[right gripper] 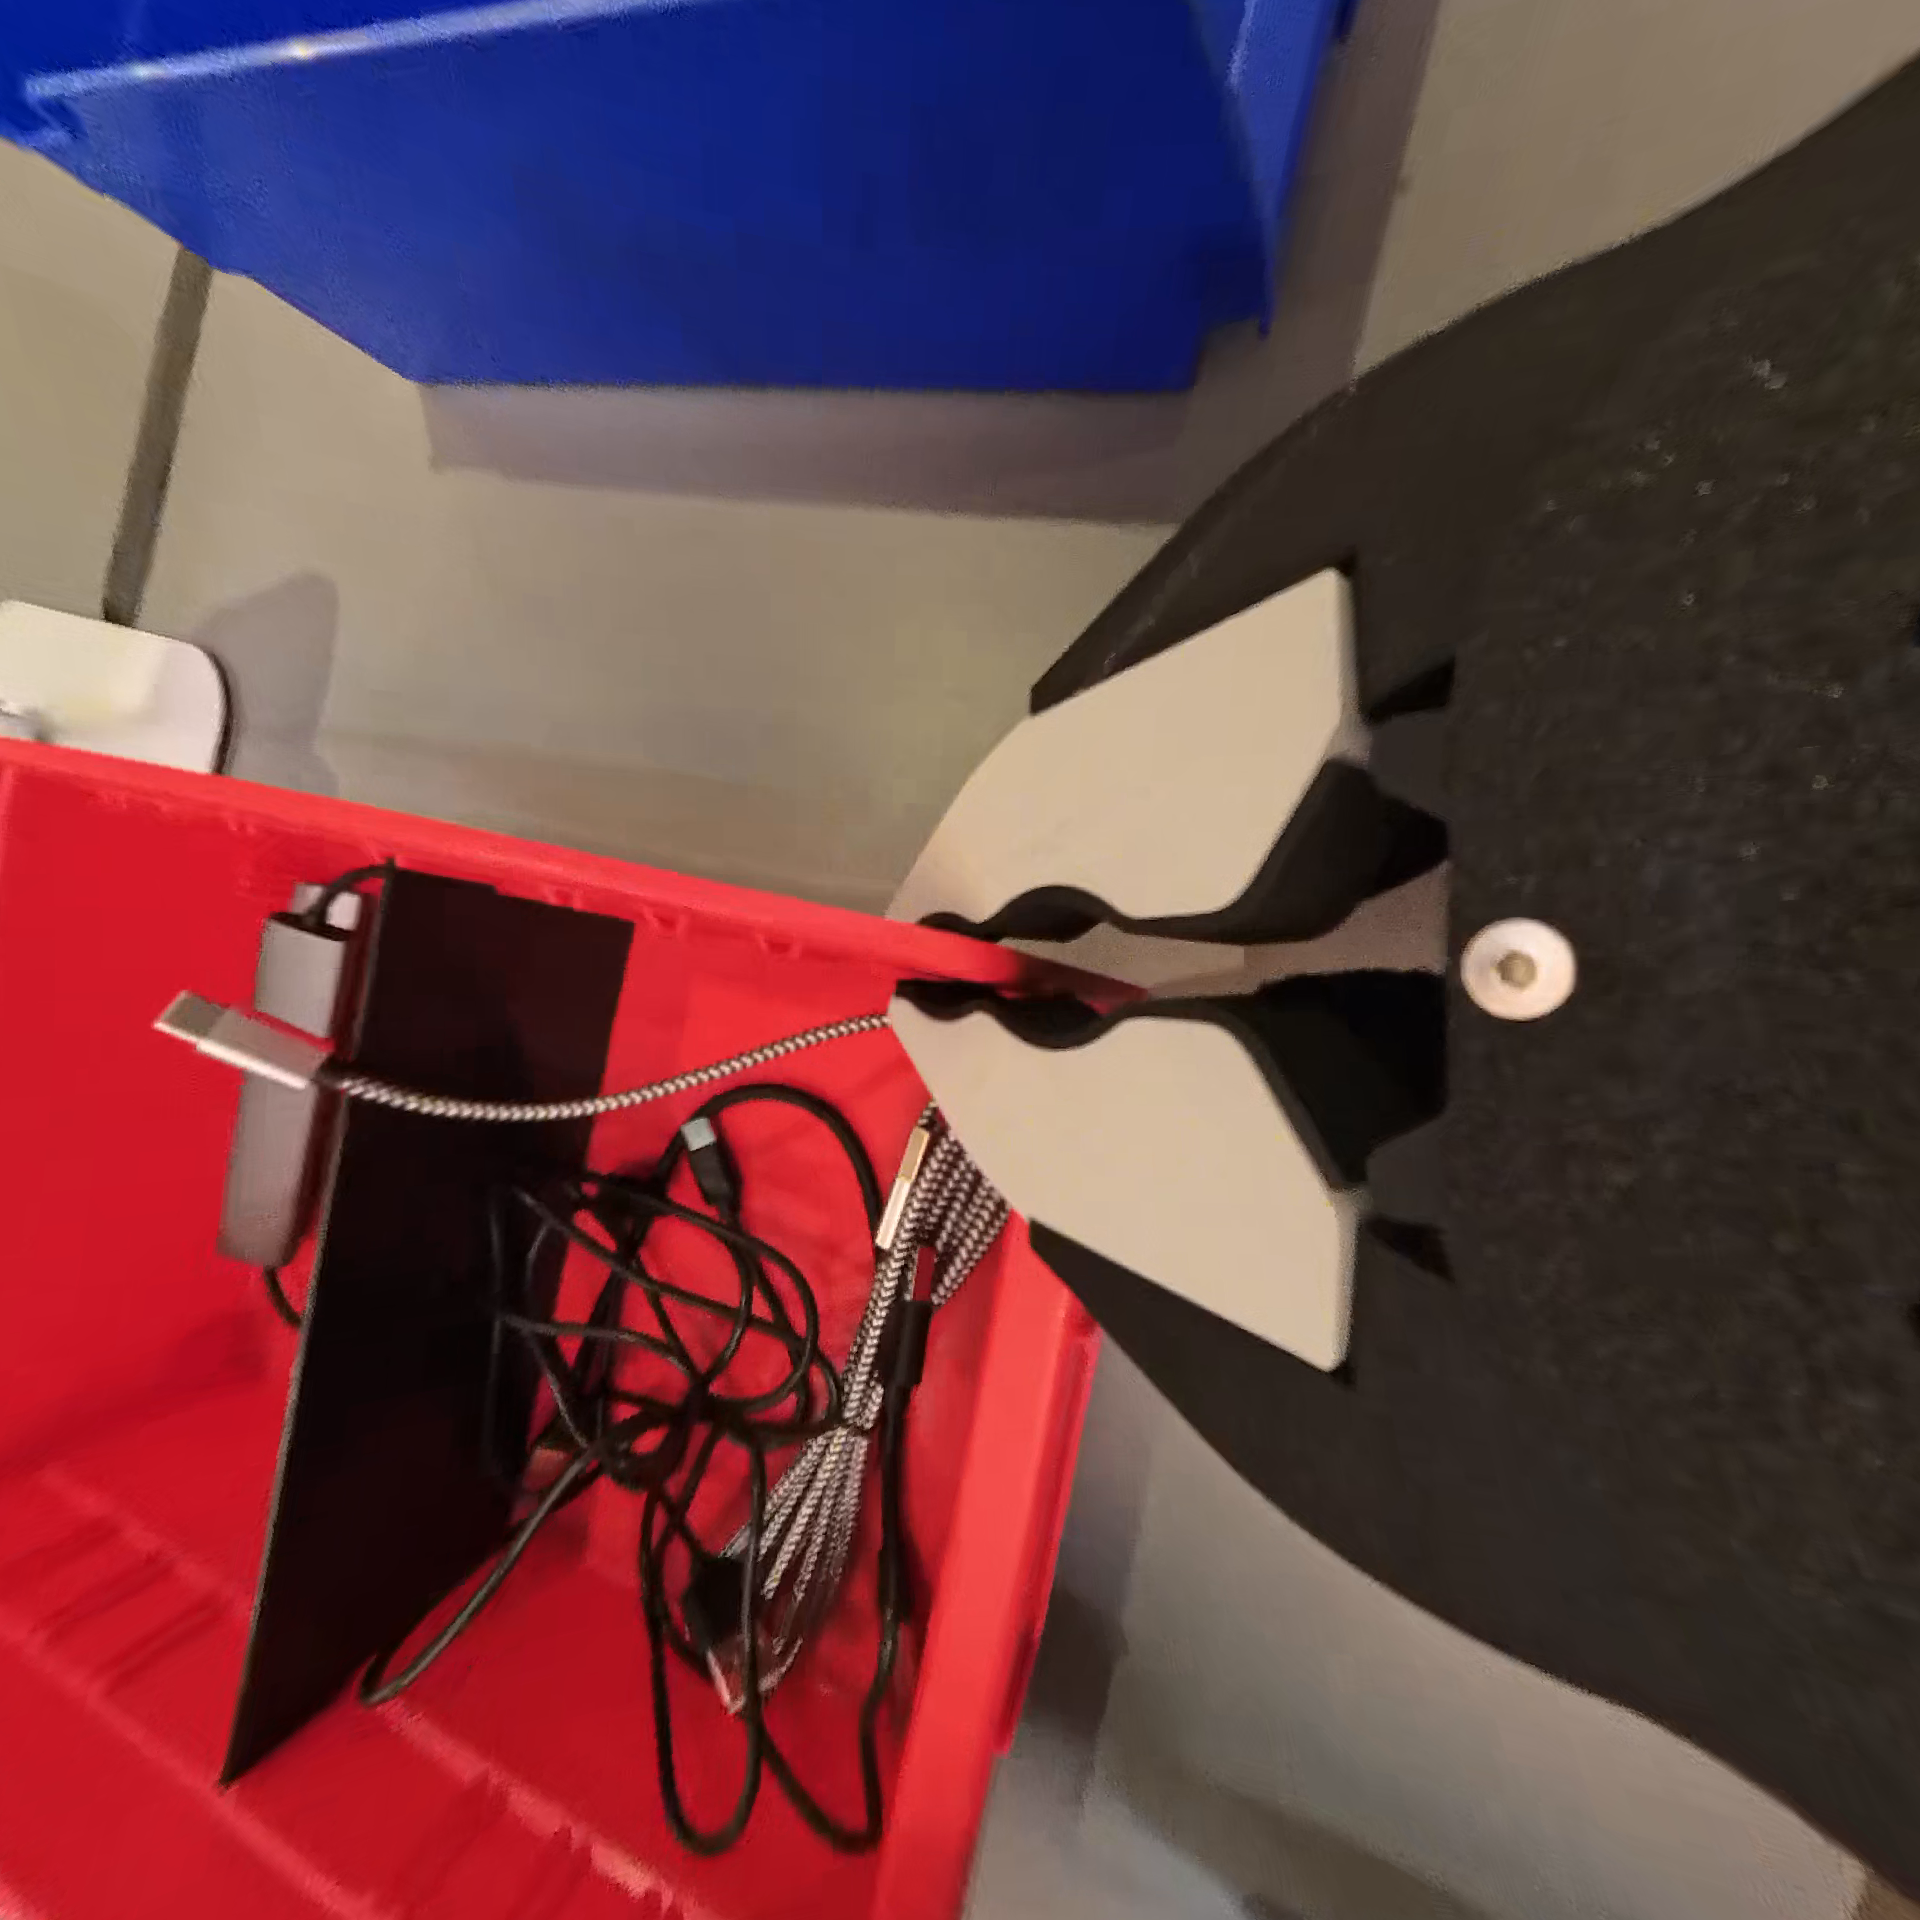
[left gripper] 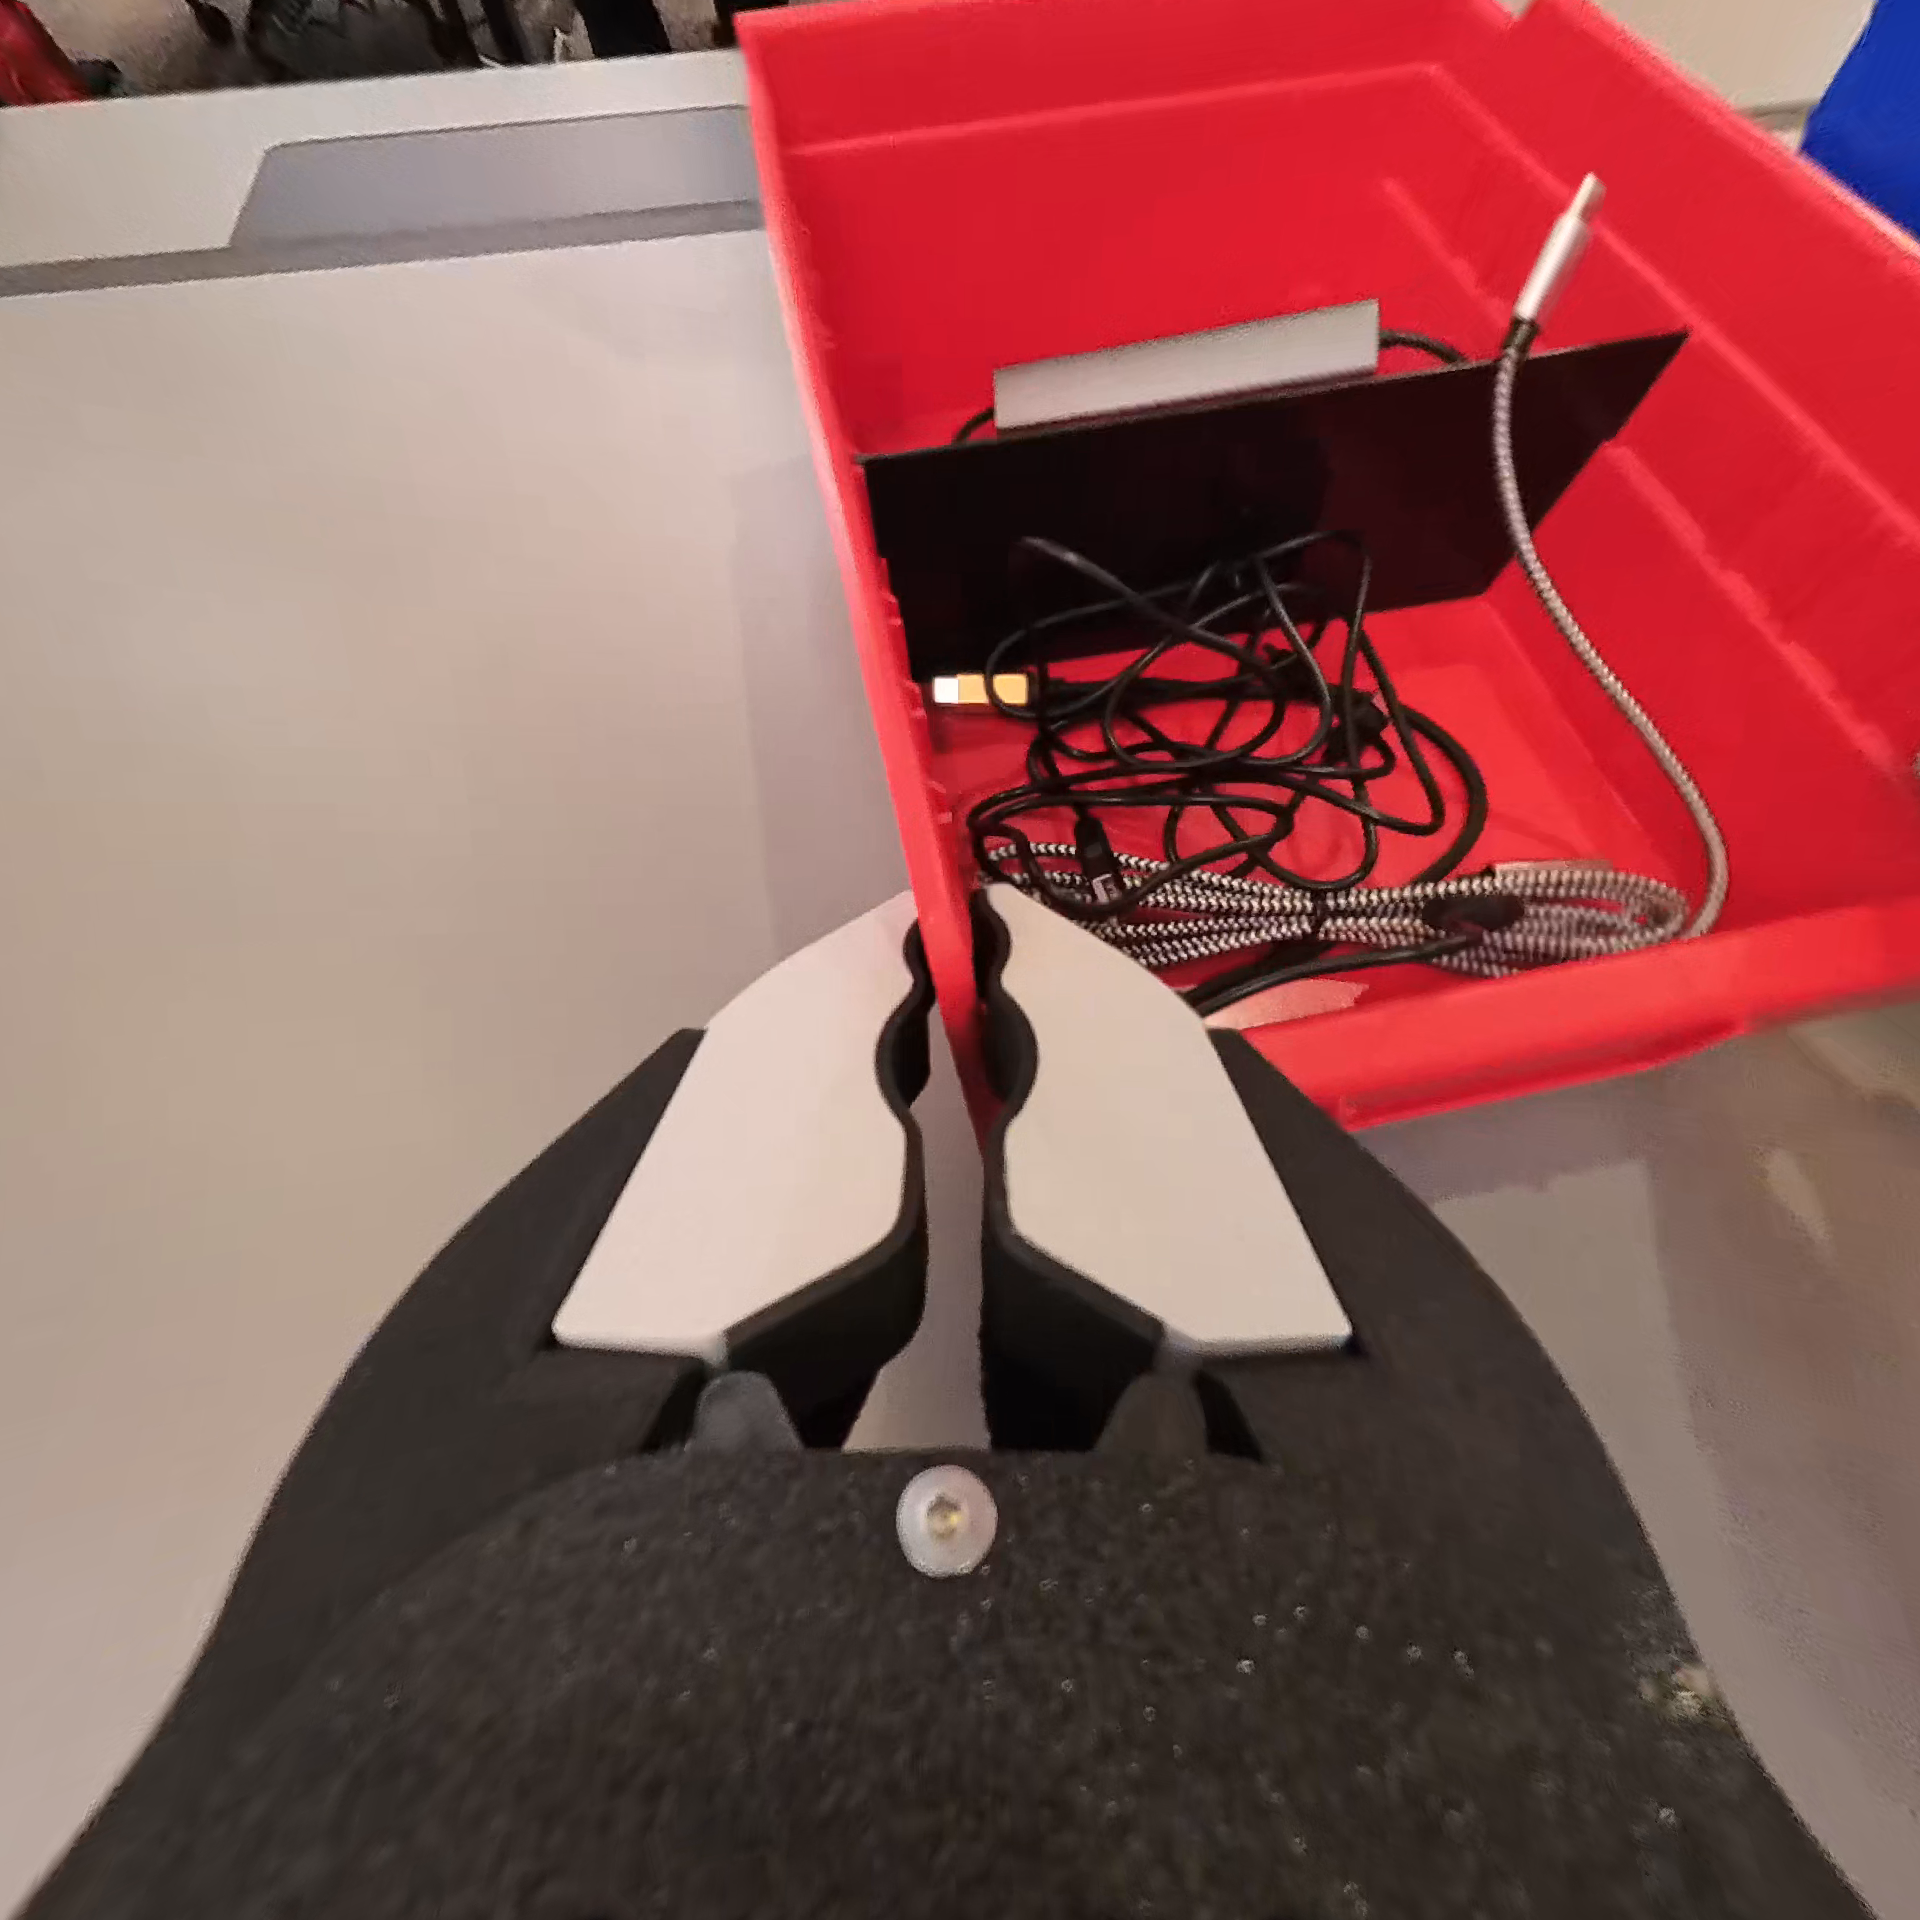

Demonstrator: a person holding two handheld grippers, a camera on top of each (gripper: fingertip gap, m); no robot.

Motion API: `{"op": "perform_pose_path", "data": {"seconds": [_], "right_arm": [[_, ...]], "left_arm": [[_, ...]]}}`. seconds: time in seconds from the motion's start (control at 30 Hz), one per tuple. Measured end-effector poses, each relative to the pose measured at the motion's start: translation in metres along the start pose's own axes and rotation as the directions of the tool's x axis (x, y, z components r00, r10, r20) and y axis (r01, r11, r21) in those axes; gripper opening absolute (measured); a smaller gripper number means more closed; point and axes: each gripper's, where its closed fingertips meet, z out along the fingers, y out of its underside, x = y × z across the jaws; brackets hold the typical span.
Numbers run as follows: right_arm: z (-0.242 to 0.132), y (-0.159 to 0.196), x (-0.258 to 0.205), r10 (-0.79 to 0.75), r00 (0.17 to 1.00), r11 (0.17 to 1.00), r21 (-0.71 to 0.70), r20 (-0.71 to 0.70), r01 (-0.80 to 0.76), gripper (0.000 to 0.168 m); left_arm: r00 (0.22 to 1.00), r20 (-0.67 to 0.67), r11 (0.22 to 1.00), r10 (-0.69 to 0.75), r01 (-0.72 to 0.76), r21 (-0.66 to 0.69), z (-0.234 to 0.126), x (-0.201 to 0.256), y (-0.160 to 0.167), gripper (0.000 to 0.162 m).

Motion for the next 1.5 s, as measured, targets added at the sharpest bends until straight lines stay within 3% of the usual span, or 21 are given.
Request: {"op": "perform_pose_path", "data": {"seconds": [0.1,0.37,0.57,0.67,0.8,0.87,0.93,1.0,1.07,1.13,1.27,1.37,1.5], "right_arm": [[-0.01,-0.019,-0.024,0.069,0.997,0.993,0.091,0.025,-0.071,0.005],[-0.003,-0.071,-0.163,-0.082,0.996,0.969,0.236,0.037,0.071,0.005],[0.029,-0.066,-0.26,-0.129,0.985,0.97,0.223,0.119,0.1,0.008],[0.042,-0.048,-0.289,-0.131,0.974,0.981,0.168,0.185,0.1,0.012],[0.039,-0.045,-0.298,-0.161,0.951,0.973,0.205,0.266,0.107,0.018],[0.033,-0.043,-0.302,-0.201,0.906,0.969,0.214,0.373,0.127,0.023],[0.021,-0.044,-0.292,-0.223,0.862,0.965,0.229,0.456,0.129,0.031],[-0.002,-0.052,-0.272,-0.239,0.808,0.951,0.297,0.538,0.084,0.035],[-0.03,-0.065,-0.24,-0.352,0.755,0.88,0.471,0.553,0.065,0.034],[-0.043,-0.064,-0.195,-0.4,0.758,0.854,0.509,0.515,0.105,0.014],[-0.062,-0.038,-0.109,-0.346,0.713,0.908,0.409,0.61,0.091,0.002],[-0.072,-0.017,-0.041,-0.282,0.742,0.937,0.339,0.608,0.078,0.0],[-0.083,0.003,0.046,-0.256,0.867,0.944,0.303,0.429,0.128,0.0]], "left_arm": [[1.0,0.014,0.997,-0.022,0.021,0.076,-0.012,-0.025,-0.019,0.003],[0.987,0.115,0.989,-0.108,0.095,0.113,-0.05,-0.167,-0.011,0.003],[0.991,0.112,0.987,-0.072,0.055,0.151,-0.049,-0.263,-0.006,0.002],[0.992,0.12,0.99,-0.037,0.02,0.137,-0.034,-0.289,0.012,0.003],[0.98,0.011,0.966,-0.198,0.193,0.171,-0.03,-0.292,0.02,0.004],[0.975,-0.024,0.962,-0.221,0.222,0.162,-0.032,-0.289,0.022,0.018],[0.973,-0.04,0.956,-0.226,0.23,0.184,-0.042,-0.288,0.019,0.032],[0.974,-0.02,0.948,-0.227,0.226,0.223,-0.058,-0.292,0.013,0.031],[0.982,0.027,0.945,-0.189,0.175,0.276,-0.08,-0.297,0.006,0.022],[0.993,0.035,0.932,-0.114,0.095,0.349,-0.103,-0.29,-0.007,0.019],[0.996,0.07,0.94,-0.056,0.028,0.34,-0.122,-0.265,-0.014,0.004],[0.996,0.08,0.95,-0.039,0.012,0.311,-0.121,-0.237,-0.019,0.006],[0.991,0.12,0.954,0.05,-0.083,0.288,-0.118,-0.194,-0.03,0.0]]}}
